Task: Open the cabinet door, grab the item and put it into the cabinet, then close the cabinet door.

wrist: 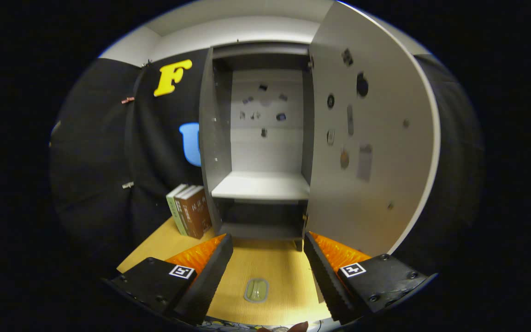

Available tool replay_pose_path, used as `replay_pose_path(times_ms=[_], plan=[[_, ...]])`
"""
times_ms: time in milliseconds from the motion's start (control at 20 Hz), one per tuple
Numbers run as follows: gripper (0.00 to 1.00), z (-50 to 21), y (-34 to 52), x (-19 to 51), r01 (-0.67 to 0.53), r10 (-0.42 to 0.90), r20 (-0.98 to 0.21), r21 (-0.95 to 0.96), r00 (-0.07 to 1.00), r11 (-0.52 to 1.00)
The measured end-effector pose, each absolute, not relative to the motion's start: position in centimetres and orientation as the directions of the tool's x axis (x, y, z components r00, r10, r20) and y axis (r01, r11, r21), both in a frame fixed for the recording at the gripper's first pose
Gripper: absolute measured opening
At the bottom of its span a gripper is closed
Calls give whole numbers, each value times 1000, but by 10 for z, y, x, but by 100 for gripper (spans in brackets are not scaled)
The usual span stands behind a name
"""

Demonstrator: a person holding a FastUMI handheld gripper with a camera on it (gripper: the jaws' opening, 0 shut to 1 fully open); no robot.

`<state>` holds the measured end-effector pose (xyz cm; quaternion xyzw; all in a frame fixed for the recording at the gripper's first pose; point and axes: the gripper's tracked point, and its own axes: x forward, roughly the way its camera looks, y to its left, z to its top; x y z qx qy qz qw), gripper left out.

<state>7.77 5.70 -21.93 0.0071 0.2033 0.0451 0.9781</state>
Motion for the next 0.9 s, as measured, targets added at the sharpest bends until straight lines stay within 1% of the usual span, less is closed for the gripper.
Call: replay_pose_path(times_ms=[150,350,450,700,750,800,850,900], plan=[[98,-303,59,80,-58,100,-539,94,836,994],[99,-408,67,84,-20,94,-676,116,731,993],[99,-448,74,86,-17,101,-723,123,684,992],[98,-527,93,94,-49,102,-794,92,599,995],[95,-545,94,97,-45,90,-811,78,579,996],[86,-560,96,99,-43,85,-825,74,558,996],[81,-572,100,98,-46,86,-838,73,539,996],[72,-581,101,99,-51,79,-846,62,528,997]])
